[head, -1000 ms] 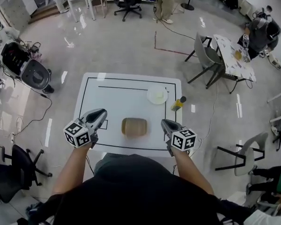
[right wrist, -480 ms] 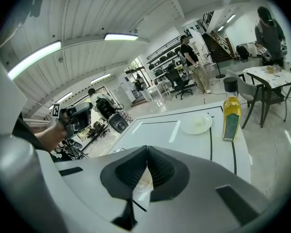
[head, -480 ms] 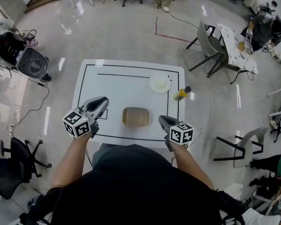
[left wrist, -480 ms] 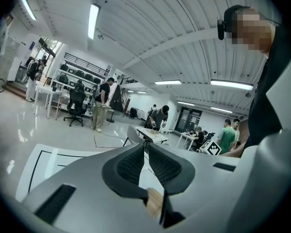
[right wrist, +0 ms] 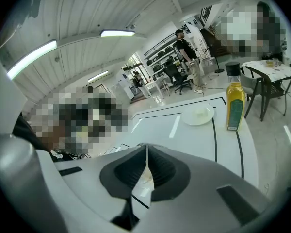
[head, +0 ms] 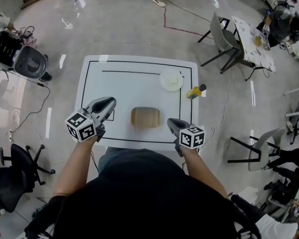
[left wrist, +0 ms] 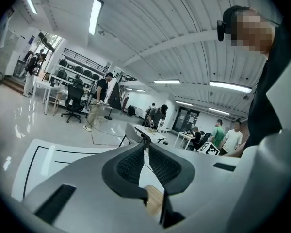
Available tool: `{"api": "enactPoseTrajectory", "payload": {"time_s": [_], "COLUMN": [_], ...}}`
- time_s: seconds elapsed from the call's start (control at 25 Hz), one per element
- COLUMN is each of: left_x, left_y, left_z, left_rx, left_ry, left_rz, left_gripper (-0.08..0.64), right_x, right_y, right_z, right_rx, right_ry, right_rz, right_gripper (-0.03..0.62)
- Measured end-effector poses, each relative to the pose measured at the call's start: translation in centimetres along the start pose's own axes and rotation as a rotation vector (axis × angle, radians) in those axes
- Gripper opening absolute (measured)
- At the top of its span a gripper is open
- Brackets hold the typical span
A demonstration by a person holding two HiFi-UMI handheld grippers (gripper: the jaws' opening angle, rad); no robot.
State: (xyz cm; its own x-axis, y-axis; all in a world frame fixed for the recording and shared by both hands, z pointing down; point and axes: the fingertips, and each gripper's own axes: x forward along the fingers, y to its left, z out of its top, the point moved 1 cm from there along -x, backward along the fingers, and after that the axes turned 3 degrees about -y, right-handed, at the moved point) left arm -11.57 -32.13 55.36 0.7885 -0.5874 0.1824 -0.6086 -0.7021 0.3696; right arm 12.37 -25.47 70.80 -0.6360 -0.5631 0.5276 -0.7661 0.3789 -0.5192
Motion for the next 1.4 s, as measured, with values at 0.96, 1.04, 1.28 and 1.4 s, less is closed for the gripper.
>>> {"api": "enactPoseTrajectory", "payload": {"time_s": [0.96, 1.04, 1.28, 1.4], "left_x": [0.9, 0.9, 0.9, 1.2], "left_y": [0.1, 0.0, 0.2, 0.1], "left_z": [-2.5, -2.8, -3.7, -4.0], "left_rx": [-0.017, -0.016, -0.025, -0.033], "left_ry": [0.063, 0.073, 0.092, 0.095], "left_rz": [-0.006, -0.007, -0.001, -0.009], "left_gripper": [0.049, 0.049, 0.049, 0.049], "right_x": [3.3, 3.6, 4.5, 4.9], "right_y": [-1.6, -1.6, -1.2, -1.5], "right_z": [-6.7, -7.2, -8.4, -9.0], "right_rx": [0.090, 0.088, 0.103, 0.111], "right_ry": [0.141, 0.153, 0.185, 0.196], "right_rz": [0.060, 0.068, 0.104, 0.109], "right_gripper": [0.106, 0.107, 0.141, 0.147]}}
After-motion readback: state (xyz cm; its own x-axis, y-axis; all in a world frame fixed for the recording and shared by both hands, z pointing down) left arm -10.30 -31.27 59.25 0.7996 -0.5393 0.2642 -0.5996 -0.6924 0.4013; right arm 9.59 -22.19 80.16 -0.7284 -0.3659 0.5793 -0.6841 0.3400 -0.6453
